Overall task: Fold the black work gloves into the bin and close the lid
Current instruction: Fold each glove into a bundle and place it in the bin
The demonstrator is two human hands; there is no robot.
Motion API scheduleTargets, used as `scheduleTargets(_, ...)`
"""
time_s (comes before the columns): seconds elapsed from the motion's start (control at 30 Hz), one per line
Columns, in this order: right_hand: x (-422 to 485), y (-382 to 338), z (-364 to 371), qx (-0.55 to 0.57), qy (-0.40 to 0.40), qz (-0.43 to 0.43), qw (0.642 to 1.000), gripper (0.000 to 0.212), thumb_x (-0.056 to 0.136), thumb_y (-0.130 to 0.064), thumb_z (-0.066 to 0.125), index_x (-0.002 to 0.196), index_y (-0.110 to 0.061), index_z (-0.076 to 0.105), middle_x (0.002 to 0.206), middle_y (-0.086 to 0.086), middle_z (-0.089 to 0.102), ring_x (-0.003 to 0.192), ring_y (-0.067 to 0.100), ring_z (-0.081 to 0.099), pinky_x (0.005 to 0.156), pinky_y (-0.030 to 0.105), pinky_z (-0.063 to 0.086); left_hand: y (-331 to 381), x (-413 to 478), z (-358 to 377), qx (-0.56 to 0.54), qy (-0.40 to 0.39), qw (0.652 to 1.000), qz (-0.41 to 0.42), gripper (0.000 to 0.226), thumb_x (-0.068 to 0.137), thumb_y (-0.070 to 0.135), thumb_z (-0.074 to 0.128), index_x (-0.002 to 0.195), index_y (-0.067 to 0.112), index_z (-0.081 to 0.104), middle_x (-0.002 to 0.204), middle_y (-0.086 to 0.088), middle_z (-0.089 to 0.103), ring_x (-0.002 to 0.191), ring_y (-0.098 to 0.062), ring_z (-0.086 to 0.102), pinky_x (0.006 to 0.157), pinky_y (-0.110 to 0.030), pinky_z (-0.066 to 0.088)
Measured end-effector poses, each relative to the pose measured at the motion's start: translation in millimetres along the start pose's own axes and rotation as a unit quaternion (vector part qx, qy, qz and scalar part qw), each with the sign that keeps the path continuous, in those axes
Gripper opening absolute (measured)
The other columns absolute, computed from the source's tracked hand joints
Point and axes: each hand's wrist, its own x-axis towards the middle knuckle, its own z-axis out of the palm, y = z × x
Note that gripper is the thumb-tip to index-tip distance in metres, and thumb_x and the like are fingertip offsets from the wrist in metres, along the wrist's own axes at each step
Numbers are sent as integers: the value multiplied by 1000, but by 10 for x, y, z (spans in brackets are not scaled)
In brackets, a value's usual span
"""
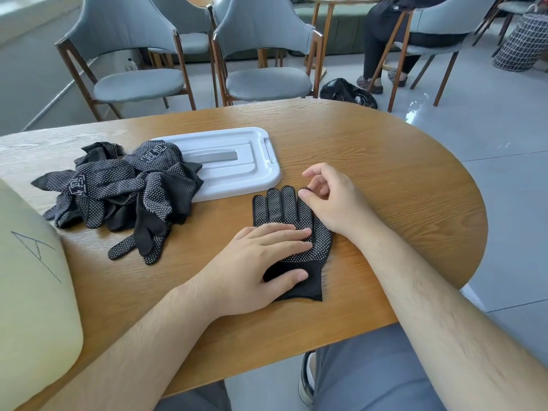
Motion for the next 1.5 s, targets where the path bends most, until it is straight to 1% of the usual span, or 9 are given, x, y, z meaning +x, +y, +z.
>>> scheduleTargets(0.17, 229, -165, 69, -58, -43, 30, 997, 27, 88, -63, 62, 97, -39, 68, 106, -17, 59, 108, 11, 52, 103, 40, 38, 5, 4, -1, 2, 6, 1000, 1, 48, 100, 60, 45, 140, 38, 56, 153, 28, 41, 145, 5, 30, 111, -32, 35)
scheduleTargets(0.37, 231, -167, 143, -56, -27, -9, 998, 13, 92, -47, 64, 86, -35, 65, 94, -18, 61, 101, 11, 56, 101, 42, 43, 14, -20, -18, 3, -3, 1000, -2, 47, 100, 60, 45, 140, 38, 56, 153, 29, 41, 144, 7, 29, 108, -21, 28)
scheduleTargets(0.53, 201, -164, 106, -11, -39, -28, 999, 8, 100, -40, 59, 96, -33, 62, 90, -20, 62, 90, 5, 56, 90, 34, 48, -2, -11, -18, -6, 0, 1000, -3, 47, 100, 60, 46, 139, 38, 56, 153, 28, 41, 145, 6, 29, 112, -31, 34)
scheduleTargets(0.67, 211, -127, 115, 48, -45, -11, 998, 14, 92, -40, 72, 102, -35, 64, 91, -17, 64, 84, -2, 57, 79, 20, 45, -1, -9, -21, -10, -4, 1000, -2, 46, 100, 60, 45, 140, 39, 55, 153, 29, 40, 145, 6, 29, 111, -33, 36)
scheduleTargets(0.87, 234, -109, 143, 75, -33, -9, 997, 10, 91, -32, 75, 96, -37, 68, 90, -15, 67, 80, -1, 58, 80, 24, 49, -24, -5, -18, -7, -5, 1000, 2, 47, 100, 60, 44, 140, 39, 55, 153, 30, 39, 145, 5, 29, 112, -35, 36)
scheduleTargets(1.03, 211, -177, 161, -78, -51, -65, 994, 28, 92, -58, 61, 116, -44, 66, 114, -17, 61, 103, 7, 52, 98, 38, 43, -19, -1, -10, -9, -5, 1000, 5, 47, 100, 60, 44, 140, 38, 56, 153, 28, 41, 145, 5, 29, 111, -31, 34)
scheduleTargets(1.2, 200, -236, 205, -46, -40, -75, 995, 16, 89, -48, 71, 96, -36, 62, 106, -18, 60, 103, 8, 50, 99, 42, 45, -17, -5, -17, -4, -8, 1000, 0, 49, 99, 61, 43, 141, 38, 55, 153, 28, 42, 145, 6, 28, 106, -22, 28)
scheduleTargets(1.33, 205, -229, 224, -95, -47, -55, 993, 33, 87, -64, 64, 104, -35, 66, 118, -16, 56, 114, 10, 45, 102, 37, 37, -26, -6, -17, -3, -9, 1000, 0, 48, 100, 60, 43, 140, 37, 56, 153, 27, 42, 145, 6, 28, 109, -26, 31)
scheduleTargets(1.5, 212, -260, 258, -54, -63, -58, 995, 17, 92, -51, 67, 94, -34, 68, 118, -15, 54, 122, 11, 41, 110, 39, 33, -16, -7, -21, -8, -4, 1000, -2, 49, 99, 60, 43, 139, 35, 57, 152, 25, 44, 145, 4, 31, 108, -30, 35)
